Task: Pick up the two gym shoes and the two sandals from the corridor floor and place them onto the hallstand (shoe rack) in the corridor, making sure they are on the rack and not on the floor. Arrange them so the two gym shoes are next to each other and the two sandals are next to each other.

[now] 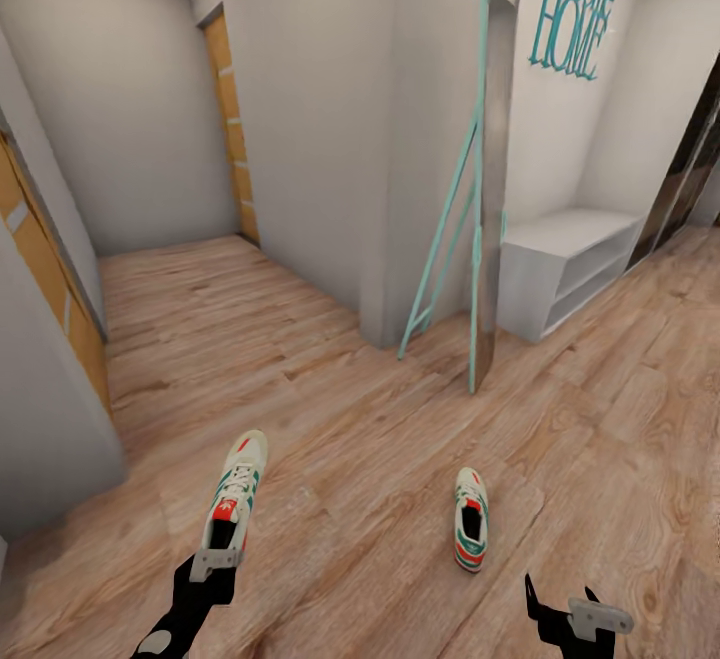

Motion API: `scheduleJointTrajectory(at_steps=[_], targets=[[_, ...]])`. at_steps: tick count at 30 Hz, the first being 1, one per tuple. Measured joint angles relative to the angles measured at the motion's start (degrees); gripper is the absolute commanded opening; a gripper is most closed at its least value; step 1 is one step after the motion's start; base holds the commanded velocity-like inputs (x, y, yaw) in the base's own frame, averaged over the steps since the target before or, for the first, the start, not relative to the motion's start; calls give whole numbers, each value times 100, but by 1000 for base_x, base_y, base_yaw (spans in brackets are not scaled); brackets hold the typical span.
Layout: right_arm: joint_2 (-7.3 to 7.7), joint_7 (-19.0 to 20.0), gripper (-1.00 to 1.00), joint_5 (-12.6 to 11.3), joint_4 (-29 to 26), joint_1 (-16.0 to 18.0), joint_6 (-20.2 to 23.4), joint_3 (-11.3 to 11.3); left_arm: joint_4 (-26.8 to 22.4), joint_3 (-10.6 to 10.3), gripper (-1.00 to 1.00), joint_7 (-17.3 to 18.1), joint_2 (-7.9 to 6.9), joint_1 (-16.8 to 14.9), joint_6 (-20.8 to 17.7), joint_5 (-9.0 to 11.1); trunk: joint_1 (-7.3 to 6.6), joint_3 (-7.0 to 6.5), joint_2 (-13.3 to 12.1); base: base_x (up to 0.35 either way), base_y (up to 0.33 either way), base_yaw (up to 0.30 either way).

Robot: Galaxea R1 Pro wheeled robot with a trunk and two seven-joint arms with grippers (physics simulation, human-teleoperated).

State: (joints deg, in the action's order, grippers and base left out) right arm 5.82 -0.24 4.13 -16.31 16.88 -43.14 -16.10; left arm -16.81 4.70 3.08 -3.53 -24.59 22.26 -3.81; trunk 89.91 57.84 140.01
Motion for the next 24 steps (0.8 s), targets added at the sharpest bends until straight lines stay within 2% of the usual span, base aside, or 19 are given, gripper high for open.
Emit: scheduleJointTrajectory(at_steps=[10, 17, 24], targets=[[-7, 2, 100, 5, 0, 2, 0, 7, 1, -1, -100, 0, -1, 0, 1, 0, 0, 0, 0, 186, 277, -290], [-9, 0, 100, 8, 1, 2, -2, 9, -2, -1, -100, 2, 0, 2, -3, 0, 1, 1, 0, 77, 56, -13], [-9, 7, 100, 7, 9, 2, 0, 10, -2, 0, -100, -1, 2, 2, -3, 0, 0, 1, 0, 190, 223, 0]])
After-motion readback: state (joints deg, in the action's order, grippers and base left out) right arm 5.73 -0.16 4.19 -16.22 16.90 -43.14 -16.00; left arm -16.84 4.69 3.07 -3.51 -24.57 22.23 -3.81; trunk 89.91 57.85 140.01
